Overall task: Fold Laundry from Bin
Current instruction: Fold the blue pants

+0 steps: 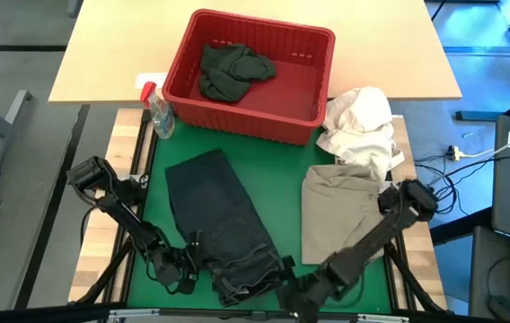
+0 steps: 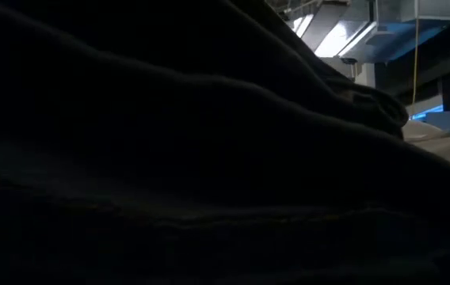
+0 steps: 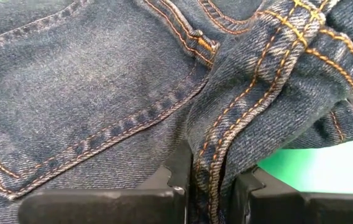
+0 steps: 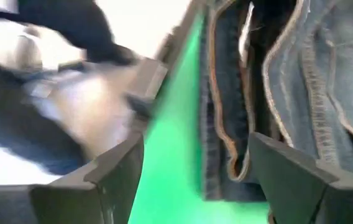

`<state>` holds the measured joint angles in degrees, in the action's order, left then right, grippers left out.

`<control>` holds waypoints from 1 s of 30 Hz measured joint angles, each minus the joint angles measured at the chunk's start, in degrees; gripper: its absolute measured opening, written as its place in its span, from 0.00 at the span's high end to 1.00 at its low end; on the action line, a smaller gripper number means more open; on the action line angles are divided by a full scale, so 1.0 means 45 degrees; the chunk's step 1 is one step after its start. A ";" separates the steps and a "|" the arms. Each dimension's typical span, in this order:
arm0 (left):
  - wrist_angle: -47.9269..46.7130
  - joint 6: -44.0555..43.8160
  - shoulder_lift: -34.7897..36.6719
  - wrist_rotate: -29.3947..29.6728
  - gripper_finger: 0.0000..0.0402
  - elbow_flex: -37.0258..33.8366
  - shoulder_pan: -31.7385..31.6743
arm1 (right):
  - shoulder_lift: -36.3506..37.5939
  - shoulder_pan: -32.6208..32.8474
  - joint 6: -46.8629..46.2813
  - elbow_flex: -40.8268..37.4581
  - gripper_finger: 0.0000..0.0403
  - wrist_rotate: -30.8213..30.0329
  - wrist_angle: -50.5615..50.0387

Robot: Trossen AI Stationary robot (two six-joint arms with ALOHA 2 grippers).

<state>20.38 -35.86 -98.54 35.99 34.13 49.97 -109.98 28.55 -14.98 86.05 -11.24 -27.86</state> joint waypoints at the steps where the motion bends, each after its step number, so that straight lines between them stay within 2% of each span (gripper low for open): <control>1: 0.0009 -0.0022 0.0000 0.0004 0.90 -0.0004 -0.0044 | -0.0219 0.0177 0.0106 -0.0091 0.28 -0.0696 0.0096; 7: 0.0029 -0.0289 0.0000 0.0020 0.90 -0.0005 -0.0114 | -0.1405 0.1062 0.0047 -0.0457 0.28 -0.4654 0.0515; 9: 0.0038 -0.0370 0.0000 0.0070 0.90 -0.0005 -0.0114 | -0.1712 0.1333 -0.0235 -0.0736 0.28 -0.5409 0.0747; 13: 0.0058 -0.0595 0.0000 0.0179 0.90 -0.0005 -0.0114 | -0.2260 0.1615 -0.0201 -0.1101 0.28 -0.6192 0.1946; 22: 0.0196 -0.1874 0.0000 0.0655 0.90 -0.0010 -0.0129 | -0.3212 0.1603 0.1043 -0.1122 0.28 -0.6885 0.2993; 27: 0.0697 -0.2338 0.0000 0.0985 0.90 -0.0010 0.0091 | -0.2664 0.2070 0.0650 -0.1128 0.28 -0.8067 0.2061; 30: 0.0767 -0.2316 0.0000 0.1328 0.90 -0.0010 0.0382 | -0.2025 0.2425 -0.0039 -0.1097 0.28 -0.8962 0.0669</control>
<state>23.83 -46.28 -98.54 41.96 34.09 51.68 -119.09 39.46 -15.15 81.11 -51.56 -24.85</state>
